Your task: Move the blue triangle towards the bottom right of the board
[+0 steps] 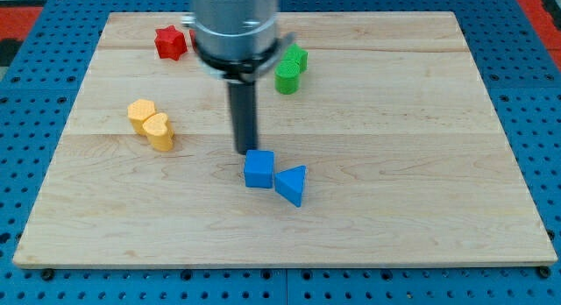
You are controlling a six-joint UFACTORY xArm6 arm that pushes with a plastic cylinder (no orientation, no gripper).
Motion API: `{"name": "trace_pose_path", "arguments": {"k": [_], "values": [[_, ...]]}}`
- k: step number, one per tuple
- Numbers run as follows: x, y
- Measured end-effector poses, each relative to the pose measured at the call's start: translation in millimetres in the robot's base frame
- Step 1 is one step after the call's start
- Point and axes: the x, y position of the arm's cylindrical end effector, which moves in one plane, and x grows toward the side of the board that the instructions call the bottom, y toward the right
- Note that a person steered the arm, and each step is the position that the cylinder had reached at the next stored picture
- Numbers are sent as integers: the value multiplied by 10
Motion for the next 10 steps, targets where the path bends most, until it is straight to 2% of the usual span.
{"name": "trace_pose_path", "arguments": {"k": [1,4,6,10], "values": [[269,-373],[697,198],[575,859],[386,1025]]}}
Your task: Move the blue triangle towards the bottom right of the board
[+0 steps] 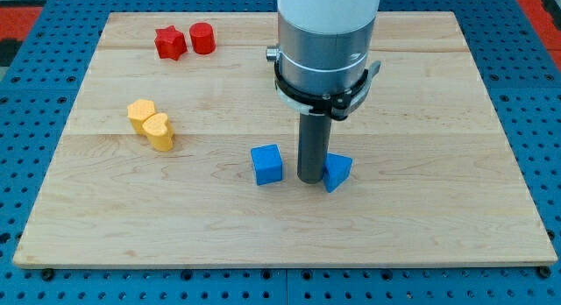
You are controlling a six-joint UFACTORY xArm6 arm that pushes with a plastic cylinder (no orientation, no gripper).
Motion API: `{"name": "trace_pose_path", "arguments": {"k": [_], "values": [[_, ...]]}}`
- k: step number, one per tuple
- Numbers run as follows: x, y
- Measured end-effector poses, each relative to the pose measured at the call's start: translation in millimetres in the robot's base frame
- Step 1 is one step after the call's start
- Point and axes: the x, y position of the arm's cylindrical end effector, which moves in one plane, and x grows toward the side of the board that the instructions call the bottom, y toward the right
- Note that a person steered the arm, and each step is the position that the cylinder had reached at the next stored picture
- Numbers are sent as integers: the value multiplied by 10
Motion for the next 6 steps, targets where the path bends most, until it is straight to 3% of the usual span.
{"name": "trace_pose_path", "arguments": {"k": [1,3,4,6], "values": [[-168,3],[221,925],[389,781],[599,-791]]}}
